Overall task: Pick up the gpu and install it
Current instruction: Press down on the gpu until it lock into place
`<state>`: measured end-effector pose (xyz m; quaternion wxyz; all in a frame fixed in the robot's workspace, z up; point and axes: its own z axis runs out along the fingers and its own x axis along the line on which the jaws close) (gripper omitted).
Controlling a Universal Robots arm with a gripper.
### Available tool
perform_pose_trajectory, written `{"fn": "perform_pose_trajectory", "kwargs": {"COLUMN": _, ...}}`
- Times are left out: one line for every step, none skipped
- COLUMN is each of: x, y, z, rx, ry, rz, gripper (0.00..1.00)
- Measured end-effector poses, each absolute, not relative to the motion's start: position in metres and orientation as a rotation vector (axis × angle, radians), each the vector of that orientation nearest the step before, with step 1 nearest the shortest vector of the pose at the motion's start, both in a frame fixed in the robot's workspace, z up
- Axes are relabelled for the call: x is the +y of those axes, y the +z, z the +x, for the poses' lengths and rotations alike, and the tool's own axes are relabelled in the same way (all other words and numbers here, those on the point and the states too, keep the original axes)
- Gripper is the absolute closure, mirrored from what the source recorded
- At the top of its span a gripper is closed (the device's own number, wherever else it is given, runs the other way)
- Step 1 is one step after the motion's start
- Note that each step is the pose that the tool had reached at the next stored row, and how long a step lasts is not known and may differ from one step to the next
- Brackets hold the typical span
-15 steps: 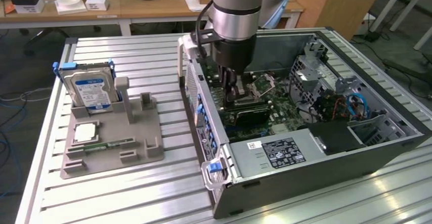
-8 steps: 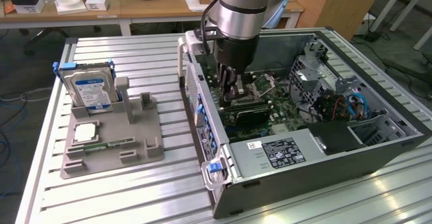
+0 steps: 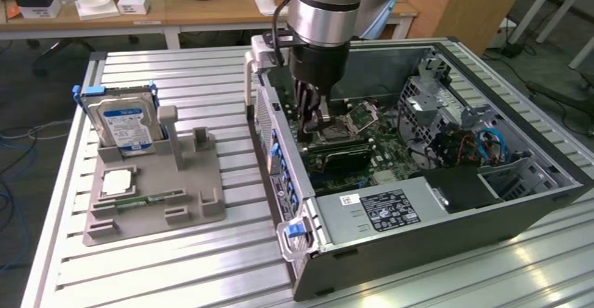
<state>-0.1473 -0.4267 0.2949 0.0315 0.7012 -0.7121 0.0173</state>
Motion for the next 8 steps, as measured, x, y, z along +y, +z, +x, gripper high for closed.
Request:
{"fn": "perform_pose_trajectory", "kwargs": {"x": -0.427, "y": 0.295, "z": -0.149, "rx": -2.193, "ry": 0.054, "rz": 2.159, "gripper": 0.90}}
{"fn": "perform_pose_trajectory", "kwargs": {"x": -0.427, "y": 0.295, "z": -0.150, "rx": -2.193, "ry": 0.054, "rz": 2.159, "gripper": 0.90}}
{"fn": "perform_pose_trajectory", "kwargs": {"x": -0.427, "y": 0.295, "z": -0.152, "rx": -2.193, "ry": 0.055, "rz": 2.159, "gripper": 0.90}}
{"fn": "perform_pose_trajectory", "kwargs": {"x": -0.427, "y": 0.295, "z": -0.154, "rx": -2.193, "ry": 0.055, "rz": 2.159, "gripper": 0.90}}
{"fn": "perform_pose_trajectory", "kwargs": {"x": -0.427, "y": 0.295, "z": -0.155, "rx": -2.193, "ry": 0.055, "rz": 2.159, "gripper": 0.90}}
{"fn": "perform_pose_trajectory", "kwargs": {"x": -0.426, "y": 0.295, "z": -0.157, "rx": -2.193, "ry": 0.055, "rz": 2.159, "gripper": 0.90}}
{"fn": "perform_pose_trajectory", "kwargs": {"x": -0.426, "y": 0.295, "z": -0.158, "rx": -2.193, "ry": 0.055, "rz": 2.159, "gripper": 0.90}}
{"fn": "perform_pose_trajectory", "kwargs": {"x": -0.426, "y": 0.295, "z": -0.159, "rx": -2.192, "ry": 0.056, "rz": 2.159, "gripper": 0.90}}
